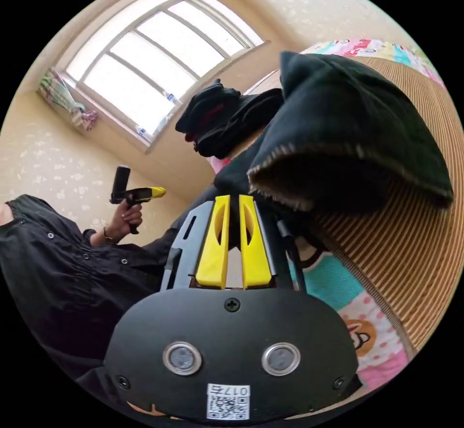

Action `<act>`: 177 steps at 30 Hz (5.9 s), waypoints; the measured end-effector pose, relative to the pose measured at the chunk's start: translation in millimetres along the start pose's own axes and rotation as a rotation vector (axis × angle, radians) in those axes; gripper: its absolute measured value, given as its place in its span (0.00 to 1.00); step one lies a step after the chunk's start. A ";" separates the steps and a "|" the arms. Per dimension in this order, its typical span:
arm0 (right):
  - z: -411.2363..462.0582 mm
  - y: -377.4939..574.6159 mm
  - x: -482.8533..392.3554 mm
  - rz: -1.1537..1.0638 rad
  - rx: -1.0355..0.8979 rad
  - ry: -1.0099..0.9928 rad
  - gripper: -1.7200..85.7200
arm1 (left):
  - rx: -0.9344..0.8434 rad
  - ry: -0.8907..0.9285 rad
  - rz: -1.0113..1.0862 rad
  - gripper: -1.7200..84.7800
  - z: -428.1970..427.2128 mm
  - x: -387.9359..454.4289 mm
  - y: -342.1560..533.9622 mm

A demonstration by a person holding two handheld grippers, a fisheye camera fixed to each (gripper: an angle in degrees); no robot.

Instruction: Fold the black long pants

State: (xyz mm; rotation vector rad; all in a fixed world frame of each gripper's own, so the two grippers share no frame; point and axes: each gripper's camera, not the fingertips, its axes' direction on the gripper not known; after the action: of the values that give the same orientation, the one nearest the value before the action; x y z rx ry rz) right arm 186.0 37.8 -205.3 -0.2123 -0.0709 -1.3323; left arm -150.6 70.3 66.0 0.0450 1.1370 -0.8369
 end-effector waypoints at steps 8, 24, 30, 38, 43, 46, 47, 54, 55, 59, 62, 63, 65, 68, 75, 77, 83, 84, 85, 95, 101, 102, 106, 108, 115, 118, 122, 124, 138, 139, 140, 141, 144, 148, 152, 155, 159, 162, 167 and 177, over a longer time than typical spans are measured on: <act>-123.9 67.1 46.2 0.266 0.281 0.230 0.16 | -0.055 0.040 0.137 0.08 17.8 18.9 -26.5; -118.7 15.0 131.5 0.344 0.355 -0.178 0.12 | -0.113 0.143 0.242 0.11 39.2 44.6 -6.6; -164.6 -1.6 -14.9 0.005 0.543 -0.161 0.10 | -0.150 0.158 0.242 0.13 39.1 32.3 5.0; -219.6 -0.1 -218.0 -0.326 0.777 0.049 0.10 | -0.110 0.297 0.421 0.18 20.8 72.2 19.2; -226.5 31.3 -356.6 -0.569 0.892 0.333 0.09 | -0.028 0.408 0.641 0.21 -15.5 114.9 42.4; -218.8 50.0 -411.5 -0.675 0.946 0.410 0.09 | 0.148 0.265 0.625 0.25 -54.0 132.4 46.7; -217.2 53.8 -420.5 -0.695 0.957 0.423 0.09 | 0.266 0.223 0.585 0.25 -76.0 135.3 46.3; -221.4 92.7 -470.0 -0.811 1.095 0.453 0.09 | 0.601 0.252 0.518 0.15 -145.9 158.0 4.6; -225.3 94.3 -469.0 -0.822 1.116 0.463 0.09 | 0.601 0.276 0.528 0.14 -145.1 161.8 -1.0; -241.4 81.6 -455.6 -0.791 1.184 0.617 0.09 | 0.629 0.332 0.648 0.09 -150.9 204.8 -47.2; -267.9 29.7 -426.1 -0.802 1.208 0.745 0.09 | 0.694 0.308 0.704 0.09 -161.2 251.9 -118.2; -284.1 -10.6 -409.2 -0.786 1.207 0.799 0.10 | 0.686 0.237 0.730 0.09 -156.3 281.2 -168.0; -312.5 -100.7 -373.7 -0.699 1.144 0.917 0.10 | 0.594 0.106 0.764 0.10 -134.1 324.6 -261.7; -366.4 -259.4 -270.2 -0.256 0.797 0.875 0.12 | 0.352 0.001 0.615 0.15 -73.2 330.6 -392.8; -276.2 -250.9 -49.1 -0.097 0.349 0.805 0.13 | 0.058 -0.087 0.594 0.16 58.4 177.2 -372.4; -230.6 -215.5 0.3 -0.077 0.232 0.809 0.13 | -0.099 -0.157 0.585 0.16 103.0 127.9 -335.6; -101.7 -92.9 104.6 0.104 -0.041 0.486 0.14 | -0.331 -0.175 0.522 0.17 168.8 8.1 -188.3; -84.9 -74.5 110.0 0.136 -0.041 0.415 0.15 | -0.291 -0.201 0.477 0.17 162.2 -8.1 -169.8; -70.9 -59.6 113.9 0.180 -0.034 0.341 0.15 | -0.283 -0.198 0.450 0.17 159.5 -15.6 -163.2; -128.2 -8.0 85.0 0.326 0.264 0.301 0.14 | -0.485 0.006 0.212 0.07 181.6 -41.4 -133.9; -208.8 13.0 80.8 0.430 0.341 0.628 0.16 | -0.871 0.186 0.373 0.07 250.9 10.2 -52.3; -217.9 21.8 85.8 0.480 0.345 0.667 0.16 | -0.885 0.125 0.366 0.07 255.5 10.2 -39.2; -229.5 56.9 118.8 0.661 0.323 0.689 0.19 | -0.778 0.138 0.237 0.09 239.5 -10.6 -27.8; -227.5 69.9 135.5 0.694 0.318 0.628 0.19 | -0.705 0.229 0.167 0.09 219.2 -25.5 -35.5; -237.8 78.2 166.6 0.593 0.266 0.417 0.08 | -0.601 0.205 0.178 0.09 174.3 -35.2 -71.2; -274.3 81.5 134.3 0.366 0.496 0.005 0.06 | -0.578 0.263 0.182 0.09 165.6 -28.3 -78.7; -308.7 105.0 101.4 0.130 0.717 -0.310 0.06 | -0.519 0.297 0.197 0.08 163.5 -19.2 -73.6; -319.3 125.2 107.3 0.197 0.659 -0.314 0.06 | -0.551 0.284 0.176 0.09 173.5 -19.9 -66.5; -227.4 97.0 58.4 0.301 0.278 -0.014 0.05 | -0.564 0.436 0.355 0.17 209.7 90.9 -72.8; -203.5 81.1 49.6 0.278 0.200 0.023 0.05 | -0.558 0.436 0.370 0.17 210.9 98.0 -77.1; -191.6 74.2 45.4 0.267 0.162 0.037 0.05 | -0.548 0.411 0.405 0.18 213.9 111.1 -84.2; -169.9 62.8 36.1 0.237 0.099 0.066 0.05 | -0.545 0.359 0.446 0.19 219.7 122.0 -88.8; -132.1 47.0 14.5 0.171 0.045 0.094 0.05 | -0.630 0.223 0.502 0.20 250.2 133.1 -89.3; -107.3 45.3 3.0 0.158 0.013 0.082 0.04 | -0.716 0.162 0.478 0.13 275.6 121.1 -79.1; -109.7 53.3 3.3 0.141 -0.069 -0.008 0.04 | -0.622 0.210 0.465 0.07 262.0 104.4 -70.4; -135.1 47.6 -1.9 0.048 -0.152 -0.021 0.03 | -0.606 0.248 0.409 0.07 256.4 87.4 -69.9; -183.8 -25.1 5.0 0.007 -0.181 0.350 0.05 | -0.626 0.294 0.374 0.07 259.0 68.2 -70.0; -192.9 -111.7 20.6 0.018 -0.151 0.739 0.10 | -0.658 0.315 0.365 0.07 265.8 59.3 -67.6; -143.4 -244.9 72.3 0.007 -0.200 0.933 0.16 | -0.672 0.320 0.377 0.07 266.9 55.3 -64.0; -22.9 -304.2 163.3 0.149 -0.490 1.164 0.13 | -0.663 0.416 0.293 0.07 261.2 23.4 -67.1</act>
State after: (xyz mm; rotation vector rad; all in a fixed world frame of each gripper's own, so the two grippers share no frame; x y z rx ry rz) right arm -71.5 -189.7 -165.2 0.1695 1.2323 -1.1350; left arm 15.9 -103.3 190.4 -0.1676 1.7079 -0.1612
